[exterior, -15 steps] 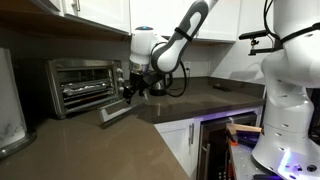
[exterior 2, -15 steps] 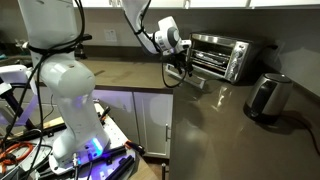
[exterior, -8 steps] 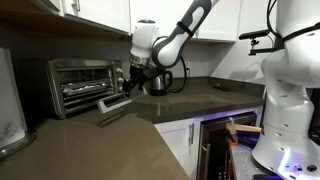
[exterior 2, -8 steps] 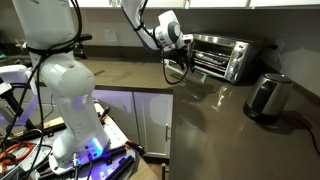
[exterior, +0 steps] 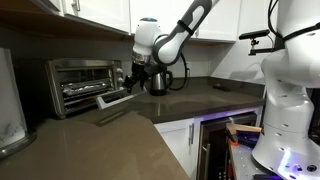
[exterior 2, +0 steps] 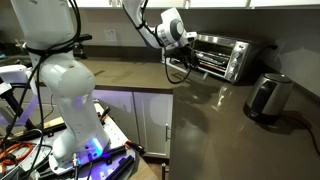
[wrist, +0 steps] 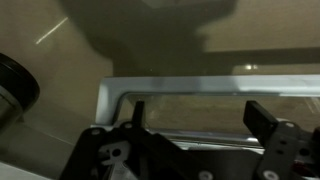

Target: Close the toaster oven door

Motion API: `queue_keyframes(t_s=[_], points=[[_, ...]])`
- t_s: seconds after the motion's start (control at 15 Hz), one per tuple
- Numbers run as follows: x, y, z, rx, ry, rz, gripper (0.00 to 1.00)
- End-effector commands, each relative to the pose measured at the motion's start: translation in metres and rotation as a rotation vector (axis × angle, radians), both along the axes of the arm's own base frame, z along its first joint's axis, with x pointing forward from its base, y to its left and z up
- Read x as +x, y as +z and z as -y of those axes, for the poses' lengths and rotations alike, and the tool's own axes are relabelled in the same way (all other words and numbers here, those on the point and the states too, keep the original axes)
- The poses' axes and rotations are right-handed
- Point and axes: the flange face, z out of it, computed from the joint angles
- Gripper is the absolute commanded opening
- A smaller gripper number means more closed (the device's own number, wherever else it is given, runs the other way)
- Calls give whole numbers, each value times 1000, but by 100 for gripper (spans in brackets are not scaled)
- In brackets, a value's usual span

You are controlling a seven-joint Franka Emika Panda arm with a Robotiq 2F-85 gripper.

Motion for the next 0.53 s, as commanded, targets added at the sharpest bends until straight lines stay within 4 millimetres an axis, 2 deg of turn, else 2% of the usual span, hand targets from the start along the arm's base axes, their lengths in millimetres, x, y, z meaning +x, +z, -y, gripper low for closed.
queue_keyframes(t_s=[0.0,0.47], points=[[2,11,9,-14,-2,25,100],[9,26,9,-32,6,51,100]])
